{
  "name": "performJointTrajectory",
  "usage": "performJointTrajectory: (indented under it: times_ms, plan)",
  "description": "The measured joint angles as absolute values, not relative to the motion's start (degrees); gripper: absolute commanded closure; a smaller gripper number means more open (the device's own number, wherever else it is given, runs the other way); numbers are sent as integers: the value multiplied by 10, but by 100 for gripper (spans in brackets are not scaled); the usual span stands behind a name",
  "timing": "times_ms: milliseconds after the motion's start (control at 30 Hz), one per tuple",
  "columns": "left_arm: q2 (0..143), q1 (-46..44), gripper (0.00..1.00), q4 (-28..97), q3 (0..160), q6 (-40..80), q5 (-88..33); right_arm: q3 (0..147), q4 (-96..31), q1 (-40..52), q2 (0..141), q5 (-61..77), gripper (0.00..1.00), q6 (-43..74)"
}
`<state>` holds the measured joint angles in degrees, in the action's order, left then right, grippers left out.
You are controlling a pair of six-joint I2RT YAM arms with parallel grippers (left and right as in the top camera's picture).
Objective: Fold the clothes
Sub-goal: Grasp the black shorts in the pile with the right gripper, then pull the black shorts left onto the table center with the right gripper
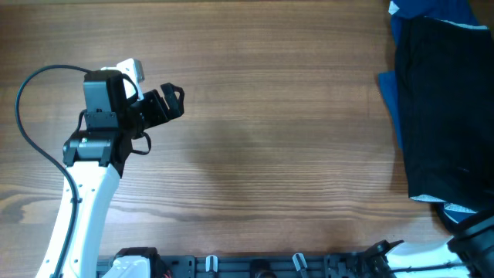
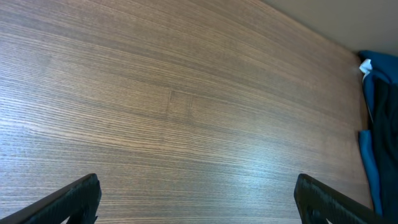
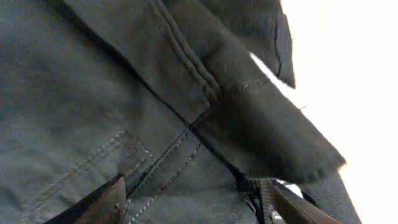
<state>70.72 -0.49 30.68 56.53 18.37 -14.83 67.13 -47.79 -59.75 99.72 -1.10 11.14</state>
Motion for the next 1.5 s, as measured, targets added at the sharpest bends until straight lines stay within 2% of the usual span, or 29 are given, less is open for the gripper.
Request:
performJointTrajectory:
  times_ms: [167, 200, 233, 500, 667, 833, 1067, 1267, 1500]
  plan:
    - [707, -5, 0, 307, 565, 184, -148, 671, -497, -597, 1014, -8, 72, 111]
    - [707, -5, 0, 307, 565, 184, -148, 671, -498, -597, 1014, -5, 81, 110]
    - [707, -5, 0, 307, 565, 184, -149, 671, -501, -597, 1014, 0, 95, 107]
    - [707, -5, 2, 306, 565, 184, -148, 671, -499, -599, 1005, 112, 96, 106]
    - [707, -5, 4, 302, 565, 184, -148, 672, -488, -540, 896, 219, 96, 105]
    - [707, -5, 7, 300, 565, 184, -148, 686, -472, -387, 771, 261, 96, 106]
    - [707, 17, 9, 300, 565, 184, -149, 688, -347, -110, 750, 268, 96, 176]
    - [684, 102, 8, 321, 565, 184, -144, 689, -252, 107, 805, 263, 96, 235]
    - [677, 152, 7, 368, 565, 184, -144, 689, -235, 252, 926, 267, 96, 253]
